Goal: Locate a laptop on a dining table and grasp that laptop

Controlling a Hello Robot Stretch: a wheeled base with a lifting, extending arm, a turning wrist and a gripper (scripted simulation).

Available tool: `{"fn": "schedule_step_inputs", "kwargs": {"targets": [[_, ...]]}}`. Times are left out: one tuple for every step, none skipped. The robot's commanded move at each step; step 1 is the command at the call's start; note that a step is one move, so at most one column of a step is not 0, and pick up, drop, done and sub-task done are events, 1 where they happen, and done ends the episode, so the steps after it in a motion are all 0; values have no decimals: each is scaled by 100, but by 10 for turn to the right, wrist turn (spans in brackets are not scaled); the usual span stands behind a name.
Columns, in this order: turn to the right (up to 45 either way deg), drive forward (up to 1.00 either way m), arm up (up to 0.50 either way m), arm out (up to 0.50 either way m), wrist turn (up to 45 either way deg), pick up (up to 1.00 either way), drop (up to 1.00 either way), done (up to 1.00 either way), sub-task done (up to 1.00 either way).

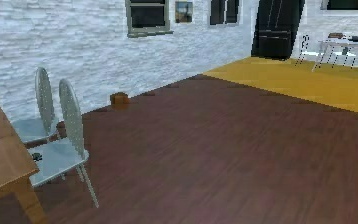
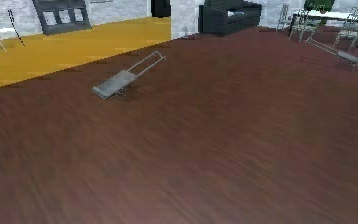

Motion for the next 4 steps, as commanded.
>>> {"fn": "schedule_step_inputs", "kwargs": {"targets": [[0, 100, 0, 0, 0, 0, 0, 0, 0], [-30, 0, 0, 0, 0, 0, 0, 0, 0], [0, 40, 0, 0, 0, 0, 0, 0, 0], [-330, 0, 0, 0, 0, 0, 0, 0, 0]]}}
